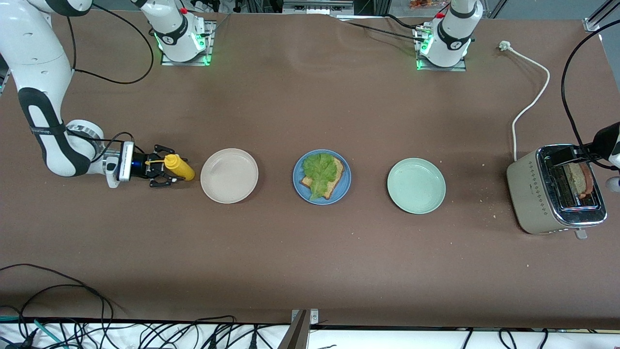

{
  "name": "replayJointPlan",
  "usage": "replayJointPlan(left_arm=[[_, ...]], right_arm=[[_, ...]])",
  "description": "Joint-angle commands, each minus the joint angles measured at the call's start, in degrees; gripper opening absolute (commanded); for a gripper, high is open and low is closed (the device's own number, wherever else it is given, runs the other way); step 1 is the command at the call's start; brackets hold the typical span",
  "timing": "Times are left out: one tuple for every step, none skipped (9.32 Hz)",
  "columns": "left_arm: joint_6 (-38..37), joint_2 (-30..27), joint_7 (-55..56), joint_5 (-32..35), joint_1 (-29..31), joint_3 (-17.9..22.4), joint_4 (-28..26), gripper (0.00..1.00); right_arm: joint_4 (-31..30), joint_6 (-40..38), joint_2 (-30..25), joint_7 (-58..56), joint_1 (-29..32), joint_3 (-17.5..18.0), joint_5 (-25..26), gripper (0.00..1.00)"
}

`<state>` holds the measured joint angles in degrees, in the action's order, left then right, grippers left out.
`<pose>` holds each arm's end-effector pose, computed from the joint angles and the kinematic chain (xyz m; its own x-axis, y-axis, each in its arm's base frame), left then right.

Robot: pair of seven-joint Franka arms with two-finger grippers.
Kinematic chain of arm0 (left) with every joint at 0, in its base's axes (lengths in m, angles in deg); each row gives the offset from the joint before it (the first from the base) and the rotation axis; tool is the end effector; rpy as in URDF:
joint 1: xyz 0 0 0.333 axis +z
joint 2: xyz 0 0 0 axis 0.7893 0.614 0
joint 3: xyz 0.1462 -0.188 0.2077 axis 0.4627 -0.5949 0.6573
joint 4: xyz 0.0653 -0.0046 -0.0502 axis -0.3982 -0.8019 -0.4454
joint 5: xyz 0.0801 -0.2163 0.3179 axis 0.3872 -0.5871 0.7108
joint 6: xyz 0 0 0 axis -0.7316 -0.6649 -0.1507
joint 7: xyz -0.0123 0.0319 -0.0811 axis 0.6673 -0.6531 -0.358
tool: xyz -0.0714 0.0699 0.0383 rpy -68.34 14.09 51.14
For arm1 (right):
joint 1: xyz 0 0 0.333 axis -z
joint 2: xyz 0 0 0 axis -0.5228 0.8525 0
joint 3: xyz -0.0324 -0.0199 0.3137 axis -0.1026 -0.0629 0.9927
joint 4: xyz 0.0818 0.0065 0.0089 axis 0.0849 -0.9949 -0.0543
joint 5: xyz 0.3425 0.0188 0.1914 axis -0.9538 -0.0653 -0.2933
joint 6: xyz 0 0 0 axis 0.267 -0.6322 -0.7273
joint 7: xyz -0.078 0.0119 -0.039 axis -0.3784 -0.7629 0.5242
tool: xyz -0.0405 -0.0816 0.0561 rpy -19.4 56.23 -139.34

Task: Make sandwich in blue plate with both arms
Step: 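Reach the right gripper to the yellow bottle and grasp it, then lift the yellow bottle with the right gripper toward the blue plate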

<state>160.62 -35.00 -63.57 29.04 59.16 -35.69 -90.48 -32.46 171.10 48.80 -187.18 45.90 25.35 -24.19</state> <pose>0.6194 0.0855 0.5258 0.9817 0.1639 -0.0971 0.1605 -0.9861 -0.0422 0.5371 -0.0577 0.1023 0.2347 0.2493 0.9395 0.9720 -0.0673 -0.2250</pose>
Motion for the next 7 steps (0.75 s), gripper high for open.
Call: replayJointPlan(left_arm=[[-0.6,0.33,-0.11,1.05,0.78,-0.36,0.34,1.0],[-0.6,0.33,-0.11,1.05,0.78,-0.36,0.52,1.0],[-0.6,0.24,-0.11,1.05,0.87,-0.36,0.52,1.0],[-0.6,0.33,-0.11,1.05,0.87,-0.36,0.52,1.0],[-0.6,0.42,-0.11,1.48,0.78,-0.36,0.52,1.0],[-0.6,0.5,-0.02,1.49,0.87,-0.36,0.52,1.0],[-0.6,0.42,-0.02,1.49,0.78,-0.36,0.6,1.0]], right_arm=[[3.27,0.34,0.66,4.34,0.13,0.67,-0.47,0.0],[5.19,0.95,0.22,8.81,-0.14,0.76,0.84,0.0],[6.95,1.39,-0.39,12.94,-0.4,0.76,3.38,0.0],[10.19,2.09,-1.18,16.38,-1.36,0.84,8.19,0.0],[12.49,2.18,-2.41,21.89,-1.72,2.32,13.02,0.0],[15.29,2.18,-3.11,28.39,-1.72,4.25,18.64,0.0],[19.15,2.36,-3.29,33.24,-2.16,7.4,24.44,0.0]])
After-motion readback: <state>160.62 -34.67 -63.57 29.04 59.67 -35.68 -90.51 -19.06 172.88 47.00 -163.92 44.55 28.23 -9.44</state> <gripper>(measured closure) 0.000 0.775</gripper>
